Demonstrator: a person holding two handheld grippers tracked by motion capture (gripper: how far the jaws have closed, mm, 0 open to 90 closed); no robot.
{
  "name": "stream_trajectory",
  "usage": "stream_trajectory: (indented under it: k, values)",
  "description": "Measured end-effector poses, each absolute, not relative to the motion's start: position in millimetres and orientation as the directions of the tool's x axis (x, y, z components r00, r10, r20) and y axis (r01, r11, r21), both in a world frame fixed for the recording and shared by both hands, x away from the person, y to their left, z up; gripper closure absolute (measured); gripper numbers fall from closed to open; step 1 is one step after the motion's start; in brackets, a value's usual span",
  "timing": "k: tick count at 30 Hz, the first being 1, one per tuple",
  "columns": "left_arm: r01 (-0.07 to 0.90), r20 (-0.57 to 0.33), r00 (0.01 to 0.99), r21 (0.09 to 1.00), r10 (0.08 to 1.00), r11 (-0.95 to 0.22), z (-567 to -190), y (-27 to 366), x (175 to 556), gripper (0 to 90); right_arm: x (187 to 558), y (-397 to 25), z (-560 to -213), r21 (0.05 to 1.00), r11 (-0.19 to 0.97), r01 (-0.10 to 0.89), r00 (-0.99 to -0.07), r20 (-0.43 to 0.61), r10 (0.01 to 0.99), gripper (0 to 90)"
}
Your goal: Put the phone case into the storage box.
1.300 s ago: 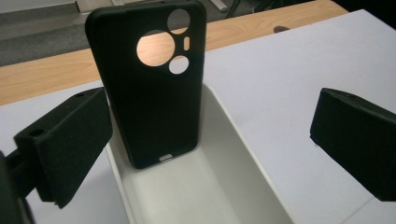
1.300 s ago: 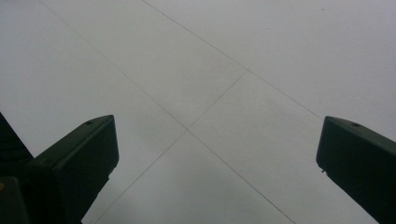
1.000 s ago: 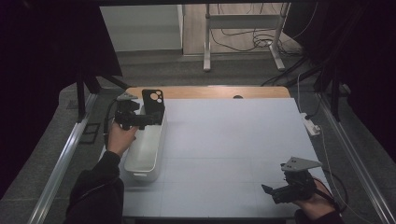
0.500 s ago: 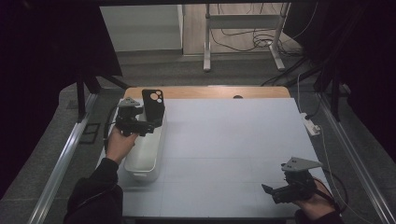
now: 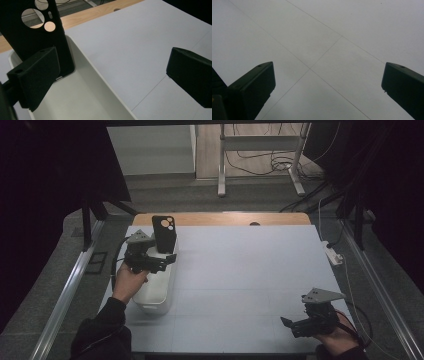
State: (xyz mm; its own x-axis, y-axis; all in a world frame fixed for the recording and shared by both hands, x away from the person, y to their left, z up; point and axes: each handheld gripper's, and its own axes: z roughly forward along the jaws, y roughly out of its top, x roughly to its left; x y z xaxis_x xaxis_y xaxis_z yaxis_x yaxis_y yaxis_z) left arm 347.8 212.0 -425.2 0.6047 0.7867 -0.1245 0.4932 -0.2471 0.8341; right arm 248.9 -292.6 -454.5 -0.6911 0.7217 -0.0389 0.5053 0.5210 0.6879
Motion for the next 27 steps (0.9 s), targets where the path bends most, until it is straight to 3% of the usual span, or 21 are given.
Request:
stream_trajectory:
  k: [27]
  values:
    - [0.461,-0.099,0.649,0.840,0.754,-0.287,-425,203,309,0.0,253,-301,-453,0.706,0.433,0.561,-0.627,0.021,0.778,0.0]
